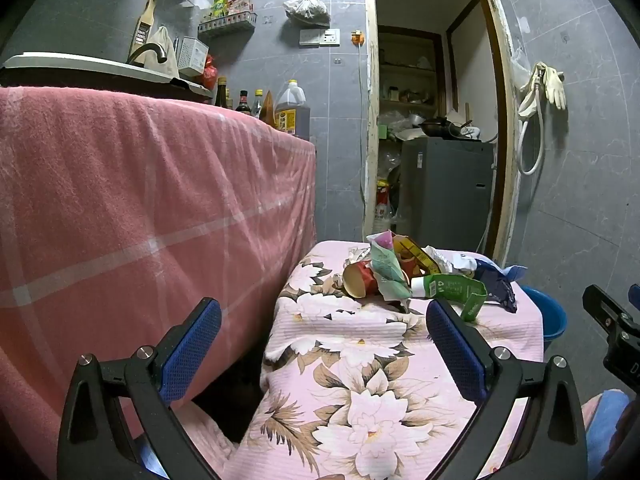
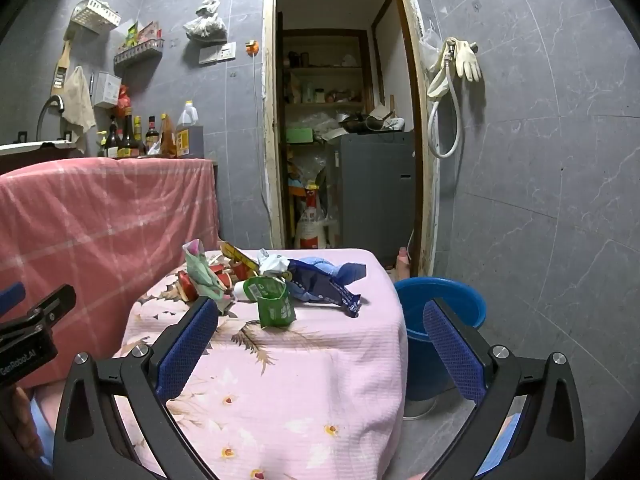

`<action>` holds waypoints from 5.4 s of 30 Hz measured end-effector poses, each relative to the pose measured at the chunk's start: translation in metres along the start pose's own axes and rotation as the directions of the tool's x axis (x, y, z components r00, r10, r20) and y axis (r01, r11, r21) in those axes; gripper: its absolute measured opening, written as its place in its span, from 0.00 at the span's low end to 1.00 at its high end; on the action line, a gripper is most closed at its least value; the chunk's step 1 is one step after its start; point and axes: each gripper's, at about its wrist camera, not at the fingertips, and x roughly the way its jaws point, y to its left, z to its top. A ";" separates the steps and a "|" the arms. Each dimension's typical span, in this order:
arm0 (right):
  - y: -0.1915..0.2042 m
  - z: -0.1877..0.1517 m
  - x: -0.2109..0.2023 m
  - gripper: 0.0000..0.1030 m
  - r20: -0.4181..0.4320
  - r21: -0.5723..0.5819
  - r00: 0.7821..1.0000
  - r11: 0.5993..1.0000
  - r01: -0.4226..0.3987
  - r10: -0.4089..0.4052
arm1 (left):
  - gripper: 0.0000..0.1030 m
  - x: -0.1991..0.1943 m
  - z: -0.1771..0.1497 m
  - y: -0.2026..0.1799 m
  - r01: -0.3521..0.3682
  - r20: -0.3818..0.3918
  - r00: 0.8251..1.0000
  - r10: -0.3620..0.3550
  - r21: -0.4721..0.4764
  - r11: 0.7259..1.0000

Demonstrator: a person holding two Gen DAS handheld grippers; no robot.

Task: Collect trash

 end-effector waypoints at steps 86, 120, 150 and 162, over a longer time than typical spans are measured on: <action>0.001 0.004 -0.001 1.00 0.019 -0.002 1.000 1.000 -0.009 0.009 | 0.97 0.001 0.001 0.000 0.006 -0.001 1.000 -0.006 -0.008 1.000; -0.029 0.035 0.147 0.51 -0.107 -0.044 0.982 0.986 -0.160 0.155 | 0.71 0.162 0.029 -0.052 0.183 -0.176 0.968 -0.177 0.020 0.983; -0.016 0.000 0.208 0.20 -0.332 -0.225 0.927 0.940 -0.256 0.173 | 0.19 0.210 0.011 -0.061 0.182 -0.324 0.928 -0.182 -0.029 0.983; -0.010 -0.002 0.194 0.06 -0.323 -0.244 0.926 0.929 -0.280 0.194 | 0.00 0.206 0.006 -0.067 0.204 -0.354 0.913 -0.204 -0.037 0.978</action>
